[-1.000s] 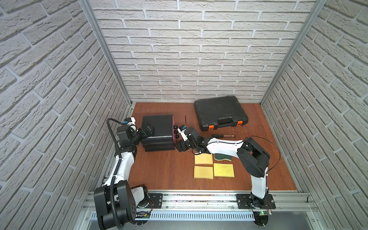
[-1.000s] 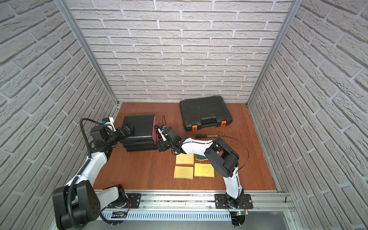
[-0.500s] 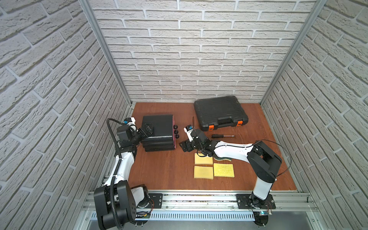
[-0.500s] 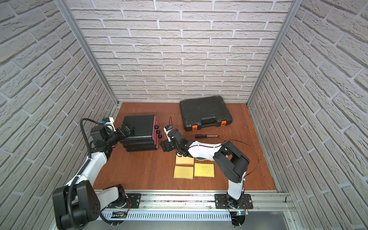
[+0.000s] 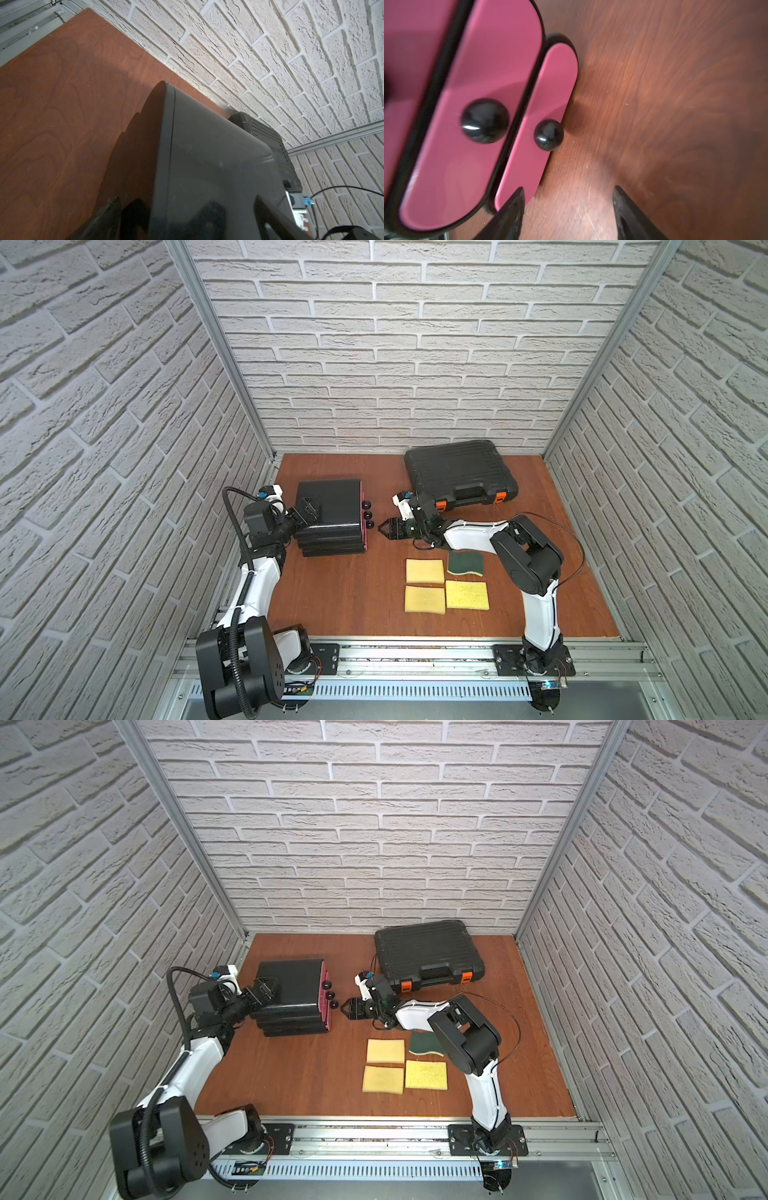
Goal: Take the sponge out of the drawer
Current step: Open the drawer in the storage box.
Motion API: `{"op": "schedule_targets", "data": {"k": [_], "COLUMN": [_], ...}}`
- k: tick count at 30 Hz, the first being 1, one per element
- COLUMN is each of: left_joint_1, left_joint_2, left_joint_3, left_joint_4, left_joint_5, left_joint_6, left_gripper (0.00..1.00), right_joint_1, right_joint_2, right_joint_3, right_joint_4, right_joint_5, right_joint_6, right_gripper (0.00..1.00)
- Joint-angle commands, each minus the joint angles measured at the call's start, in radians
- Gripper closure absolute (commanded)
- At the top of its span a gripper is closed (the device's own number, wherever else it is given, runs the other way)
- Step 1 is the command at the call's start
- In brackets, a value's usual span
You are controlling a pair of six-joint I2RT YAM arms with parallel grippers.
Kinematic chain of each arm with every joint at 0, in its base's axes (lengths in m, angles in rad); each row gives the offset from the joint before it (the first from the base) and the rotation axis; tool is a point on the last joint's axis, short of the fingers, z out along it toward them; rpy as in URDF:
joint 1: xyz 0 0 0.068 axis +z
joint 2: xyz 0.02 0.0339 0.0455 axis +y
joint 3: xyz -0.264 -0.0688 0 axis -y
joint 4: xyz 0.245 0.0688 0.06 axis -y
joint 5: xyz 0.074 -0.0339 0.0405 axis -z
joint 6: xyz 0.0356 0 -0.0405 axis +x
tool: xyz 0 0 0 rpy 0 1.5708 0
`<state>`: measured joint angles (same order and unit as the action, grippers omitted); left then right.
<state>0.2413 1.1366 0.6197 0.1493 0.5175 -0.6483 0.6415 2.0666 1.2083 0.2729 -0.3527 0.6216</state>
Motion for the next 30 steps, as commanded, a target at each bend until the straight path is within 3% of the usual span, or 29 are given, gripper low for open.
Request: {"op": "schedule_targets", "data": {"k": [1, 11, 30], "left_joint_1": [-0.004, -0.003, -0.003], "left_joint_2": [0.001, 0.000, 0.020], "left_joint_3": [-0.020, -0.020, -0.014], "left_joint_4": [0.017, 0.019, 0.019], "left_joint_5": [0.031, 0.033, 0.029], "left_joint_6": [-0.005, -0.005, -0.005], "left_gripper": [0.02, 0.02, 0.02], "right_joint_1": [0.000, -0.046, -0.049], "right_joint_2": [0.033, 0.172, 0.287], "right_joint_3": [0.054, 0.069, 0.146], "right_joint_4": [0.073, 0.358, 0.461], "right_joint_5": [-0.095, -0.232, -0.306], "right_joint_6": [0.064, 0.258, 0.360], "right_gripper": [0.37, 0.38, 0.43]}}
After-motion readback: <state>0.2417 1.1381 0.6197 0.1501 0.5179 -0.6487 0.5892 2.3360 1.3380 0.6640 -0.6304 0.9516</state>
